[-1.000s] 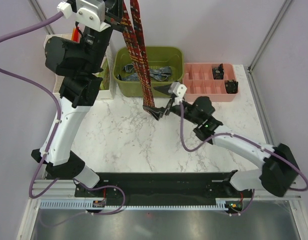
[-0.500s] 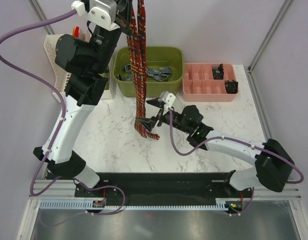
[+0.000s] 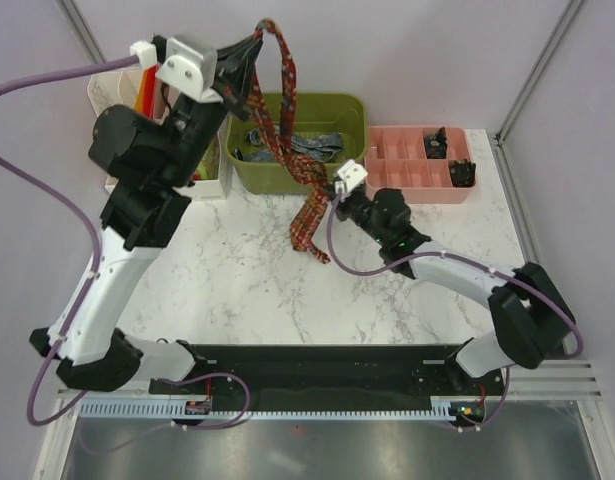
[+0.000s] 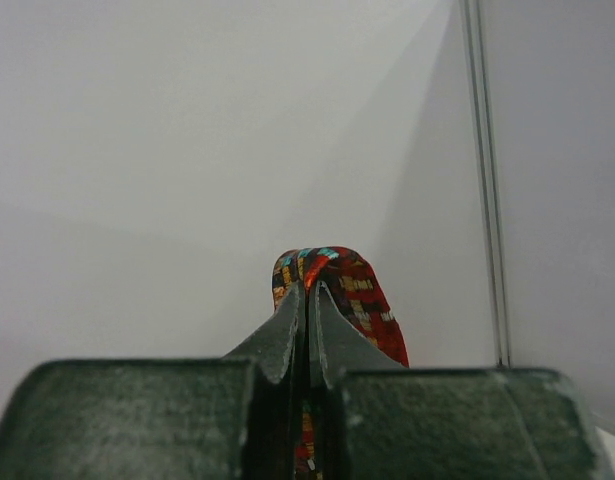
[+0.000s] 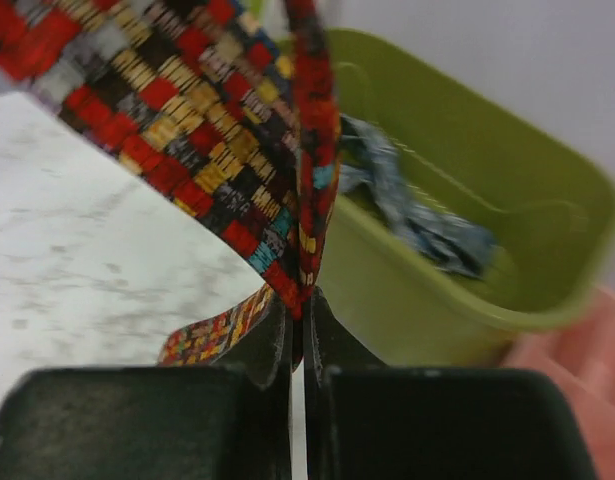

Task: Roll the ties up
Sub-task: Place the tie at the center of the board.

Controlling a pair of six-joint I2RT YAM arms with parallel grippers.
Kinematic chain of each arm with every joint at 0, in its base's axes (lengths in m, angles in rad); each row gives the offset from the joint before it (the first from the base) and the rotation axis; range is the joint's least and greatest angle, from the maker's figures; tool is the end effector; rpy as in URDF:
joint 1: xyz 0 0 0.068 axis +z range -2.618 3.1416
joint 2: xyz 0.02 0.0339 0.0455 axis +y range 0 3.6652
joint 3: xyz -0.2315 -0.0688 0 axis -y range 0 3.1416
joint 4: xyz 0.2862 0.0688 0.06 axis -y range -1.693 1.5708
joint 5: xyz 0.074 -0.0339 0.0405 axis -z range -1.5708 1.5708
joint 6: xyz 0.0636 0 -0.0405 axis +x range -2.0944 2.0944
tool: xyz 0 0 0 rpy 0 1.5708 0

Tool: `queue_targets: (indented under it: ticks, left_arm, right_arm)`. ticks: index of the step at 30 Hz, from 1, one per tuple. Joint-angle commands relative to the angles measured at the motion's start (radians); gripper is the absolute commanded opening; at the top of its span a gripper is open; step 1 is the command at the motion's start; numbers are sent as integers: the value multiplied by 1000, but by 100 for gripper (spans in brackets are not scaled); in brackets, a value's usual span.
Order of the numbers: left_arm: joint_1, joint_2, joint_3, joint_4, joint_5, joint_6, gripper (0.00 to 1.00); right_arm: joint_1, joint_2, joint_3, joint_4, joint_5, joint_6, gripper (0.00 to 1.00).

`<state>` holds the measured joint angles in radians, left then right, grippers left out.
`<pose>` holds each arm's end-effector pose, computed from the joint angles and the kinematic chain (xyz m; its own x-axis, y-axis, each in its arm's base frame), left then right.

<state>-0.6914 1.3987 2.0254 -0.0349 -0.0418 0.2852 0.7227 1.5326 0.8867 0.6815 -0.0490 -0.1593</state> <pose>0.2260 -0.1836 0.6348 0.5841 -0.1186 -0.8030 0.4648 0.8599 0.2111 0.3079 0.2757 0.2254 0.1370 -0.0905 -0.9864 -0.6843 0.7114 -0.1602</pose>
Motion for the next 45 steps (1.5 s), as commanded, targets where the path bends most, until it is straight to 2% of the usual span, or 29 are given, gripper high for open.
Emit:
queue_targets:
  ticks: [1, 5, 6, 8, 9, 11, 12, 13, 14, 15, 16, 17, 23, 26, 29, 31, 32, 34, 35, 38, 39, 41, 43, 45]
  left_arm:
    - [33, -194, -262, -3, 22, 28, 2]
    - [179, -289, -506, -10, 155, 2, 2]
    - [234, -317, -545, -16, 254, 17, 2]
    - [277, -331, -649, -25, 292, 58, 2]
    - [341, -328, -674, -60, 394, 61, 2]
    - [388, -314, -736, -112, 451, 112, 2]
    - [421, -304, -758, -140, 515, 147, 2]
    - [435, -290, -781, -210, 552, 258, 2]
    - [455, -291, -854, -214, 584, 287, 2]
    - [508, -296, -894, -211, 682, 342, 2]
    - [524, -306, -937, -211, 715, 377, 2]
    - [532, -313, -1023, -200, 723, 408, 4]
    - [584, -322, -1279, -137, 738, 537, 6]
    - [605, -358, -1381, -90, 737, 583, 3]
    - [659, -406, -1493, -83, 732, 704, 3]
    - [690, -434, -1554, -92, 746, 805, 8]
    - [748, -446, -1564, -115, 766, 830, 11]
    - [786, -493, -1558, -164, 786, 859, 19]
    - [812, -509, -1548, -195, 799, 862, 21]
    - [831, -556, -1487, -391, 792, 914, 29]
    - [833, -557, -1469, -475, 783, 949, 34]
    - [836, -543, -1398, -535, 757, 935, 42]
    - [837, -476, -1284, -670, 767, 942, 76]
    - [836, -410, -1196, -759, 836, 963, 92]
  right_arm:
    - [-197, -242, -20, -185, -52, -212, 0]
    - [-338, -409, -12, -445, -172, -345, 0]
    - [-350, -469, -2, -541, -172, -452, 0]
    - [-381, -520, -6, -621, -166, -578, 0]
    - [-385, -555, -15, -716, -160, -686, 0]
    - [-387, -571, -12, -834, -178, -770, 0]
    - [-388, -568, -12, -958, -211, -843, 0]
    - [-384, -566, -20, -991, -235, -855, 0]
    - [-373, -560, -35, -1005, -239, -858, 0]
    - [-350, -533, -76, -1010, -212, -867, 0]
    - [-295, -516, -100, -999, -181, -878, 0]
    - [-277, -496, -142, -993, -151, -885, 0]
    - [-157, -379, -308, -866, -95, -950, 0]
    - [-72, -344, -336, -843, -57, -913, 0]
    - [0, -330, -341, -870, -64, -881, 1]
    - [53, -324, -336, -890, -78, -864, 7]
    - [64, -319, -324, -922, -86, -853, 15]
    - [80, -321, -293, -973, -138, -847, 24]
    - [81, -330, -282, -1040, -156, -850, 40]
    - [80, -376, -229, -1189, -195, -875, 75]
    - [67, -394, -217, -1223, -209, -885, 79]
    - [43, -440, -174, -1313, -270, -887, 88]
    - [-11, -448, -126, -1370, -314, -911, 94]
    - [-70, -416, -98, -1412, -371, -922, 96]
